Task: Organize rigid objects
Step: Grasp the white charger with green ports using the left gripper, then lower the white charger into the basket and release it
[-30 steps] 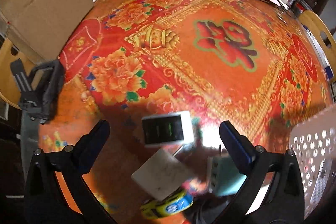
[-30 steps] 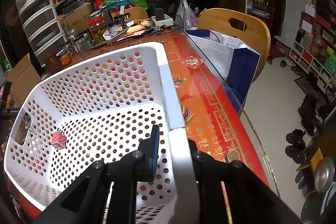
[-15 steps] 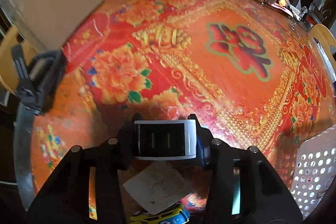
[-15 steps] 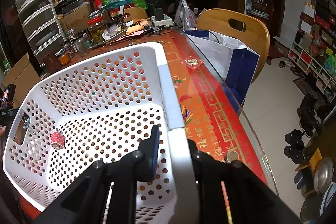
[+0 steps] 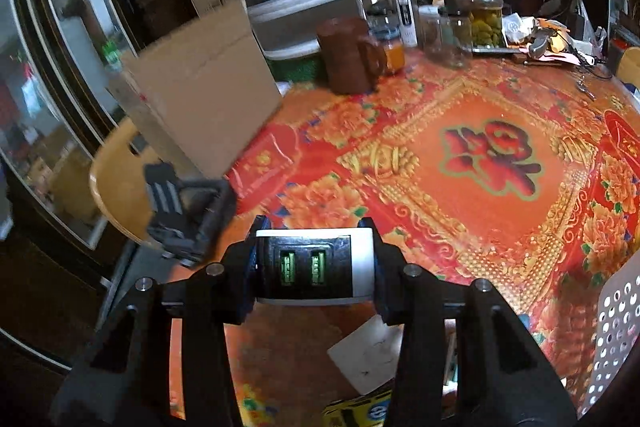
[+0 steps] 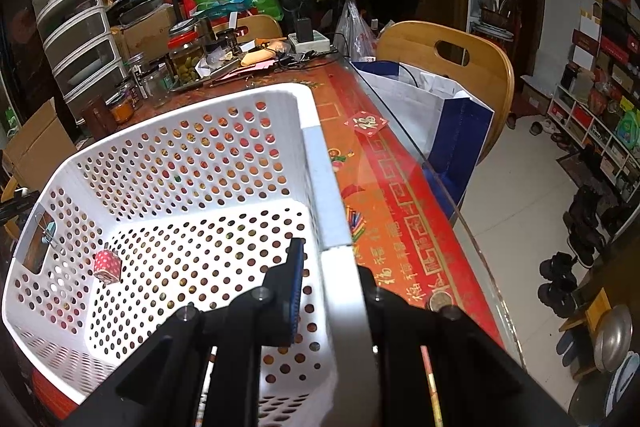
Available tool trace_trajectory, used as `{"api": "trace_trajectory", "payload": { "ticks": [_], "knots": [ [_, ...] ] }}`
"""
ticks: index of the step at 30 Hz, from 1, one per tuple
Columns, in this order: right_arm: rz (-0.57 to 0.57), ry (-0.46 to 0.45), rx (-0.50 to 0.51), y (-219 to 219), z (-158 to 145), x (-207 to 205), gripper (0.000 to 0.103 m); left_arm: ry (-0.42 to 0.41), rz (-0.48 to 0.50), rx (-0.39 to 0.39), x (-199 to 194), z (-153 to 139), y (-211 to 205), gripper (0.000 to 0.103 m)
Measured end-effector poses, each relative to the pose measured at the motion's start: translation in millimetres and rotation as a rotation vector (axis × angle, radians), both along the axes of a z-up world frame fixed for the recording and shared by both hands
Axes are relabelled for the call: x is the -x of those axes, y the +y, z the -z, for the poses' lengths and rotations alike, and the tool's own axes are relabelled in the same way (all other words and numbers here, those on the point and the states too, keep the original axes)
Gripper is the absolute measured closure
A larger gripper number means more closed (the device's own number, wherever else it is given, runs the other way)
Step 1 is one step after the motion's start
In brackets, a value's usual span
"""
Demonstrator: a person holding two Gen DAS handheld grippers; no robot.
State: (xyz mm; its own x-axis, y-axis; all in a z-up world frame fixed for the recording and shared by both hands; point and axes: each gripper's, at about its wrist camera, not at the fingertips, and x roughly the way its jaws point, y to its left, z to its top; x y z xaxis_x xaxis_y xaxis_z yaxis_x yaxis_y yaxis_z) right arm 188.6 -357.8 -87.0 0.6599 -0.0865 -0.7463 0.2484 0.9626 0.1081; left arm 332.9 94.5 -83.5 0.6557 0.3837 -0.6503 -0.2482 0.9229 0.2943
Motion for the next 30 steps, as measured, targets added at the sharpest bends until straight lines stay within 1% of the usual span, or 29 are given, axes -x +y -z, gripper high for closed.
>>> {"api": "trace_trajectory", "payload": {
  "ticks": [2,5,7,12,16,19,21,23,24,25,27,29,30],
  "knots": [
    [-0.002,-0.002,-0.002,0,0,0,0.090,-0.039,-0.001,-0.045,11,-13,-8,0.061],
    [-0.005,-0.003,-0.003,0,0,0,0.090,-0.084,0.003,-0.080,26,-31,-19,0.061],
    [-0.005,-0.002,-0.001,0,0,0,0.090,-0.099,0.020,-0.083,35,-41,-28,0.061],
    [-0.008,-0.007,-0.005,1,-1,1,0.090,-0.135,0.109,-0.099,65,-72,-67,0.061],
    [-0.011,-0.009,-0.007,1,-1,0,0.090,-0.132,0.205,-0.088,84,-96,-109,0.061],
    [-0.013,-0.008,-0.008,1,-1,0,0.090,-0.108,0.293,-0.094,94,-105,-148,0.061],
    [-0.014,-0.009,-0.009,1,-1,0,0.090,-0.087,0.350,-0.115,99,-105,-175,0.061],
    [-0.014,-0.010,-0.013,1,0,0,0.090,-0.047,0.412,-0.137,101,-101,-204,0.061],
    [-0.013,-0.011,-0.014,1,0,1,0.090,-0.011,0.455,-0.142,100,-96,-221,0.061],
    [-0.013,-0.011,-0.016,1,0,1,0.090,0.013,0.475,-0.151,99,-93,-230,0.061],
    [-0.014,-0.010,-0.017,1,1,1,0.090,0.086,0.530,-0.189,95,-80,-260,0.061],
    [-0.014,-0.010,-0.018,1,1,1,0.090,0.137,0.557,-0.220,89,-68,-282,0.061],
    [-0.015,-0.010,-0.018,1,1,1,0.090,0.158,0.567,-0.221,86,-63,-291,0.061]
  ]
}}
